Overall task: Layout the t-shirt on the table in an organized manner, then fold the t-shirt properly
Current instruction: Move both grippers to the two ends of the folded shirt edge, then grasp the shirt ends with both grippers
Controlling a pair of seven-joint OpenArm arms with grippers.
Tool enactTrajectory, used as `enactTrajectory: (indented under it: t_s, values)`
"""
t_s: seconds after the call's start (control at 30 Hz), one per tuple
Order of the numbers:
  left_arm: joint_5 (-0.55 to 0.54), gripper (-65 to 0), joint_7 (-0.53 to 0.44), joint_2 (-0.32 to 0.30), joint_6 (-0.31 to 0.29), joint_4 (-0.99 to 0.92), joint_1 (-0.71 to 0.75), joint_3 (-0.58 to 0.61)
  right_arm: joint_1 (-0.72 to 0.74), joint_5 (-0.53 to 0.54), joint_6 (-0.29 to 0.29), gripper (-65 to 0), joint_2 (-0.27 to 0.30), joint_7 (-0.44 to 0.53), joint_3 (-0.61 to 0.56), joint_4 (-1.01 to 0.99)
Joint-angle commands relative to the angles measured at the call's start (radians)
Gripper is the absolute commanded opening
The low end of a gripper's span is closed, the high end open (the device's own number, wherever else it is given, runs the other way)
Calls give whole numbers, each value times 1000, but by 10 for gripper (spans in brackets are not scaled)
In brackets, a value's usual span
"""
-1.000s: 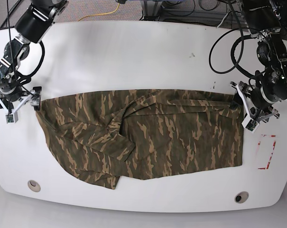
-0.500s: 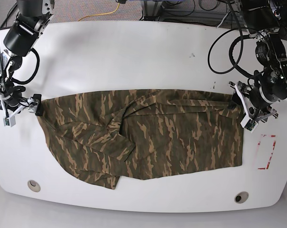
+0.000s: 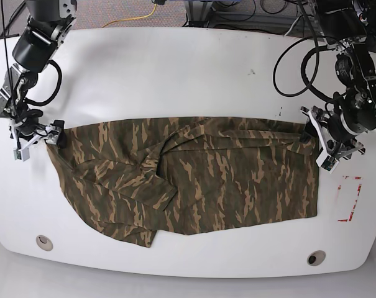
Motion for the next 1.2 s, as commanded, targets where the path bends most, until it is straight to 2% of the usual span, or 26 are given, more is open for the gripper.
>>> enactTrajectory:
  t_s: [0.0, 0.1, 0.2, 0.47, 0.7, 0.77, 0.9, 1.17]
  values:
    - [-10, -319, -12, -12, -1, 20, -15, -5, 20, 16, 5, -2, 28, 51, -15, -15]
    - [-10, -319, -12, -12, -1, 20, -15, -5, 20, 16, 5, -16, 29, 74, -61, -37]
    - [-10, -319, -12, -12, -1, 20, -15, -7, 20, 17, 5, -103, 29, 94, -96, -40]
    - [-4, -319, -14, -12, -1, 15, -15, -10, 20, 17, 5, -339, 23, 96, -104, -41]
    - [0, -318, -14, -18, -1, -9, -10, -88, 20, 17, 5, -577, 6, 96, -107, -41]
    - [4, -318, -14, -38, -1, -26, -8, -99, 20, 17, 5, -598, 3, 96, -107, -41]
    - [48, -318, -16, -78, -1, -66, -1, -103, 20, 17, 5, -596, 3, 96, -107, -41]
    - [86, -315, -19, -111, -1, -135, -1, -105, 20, 17, 5, -596, 3, 96, -107, -40]
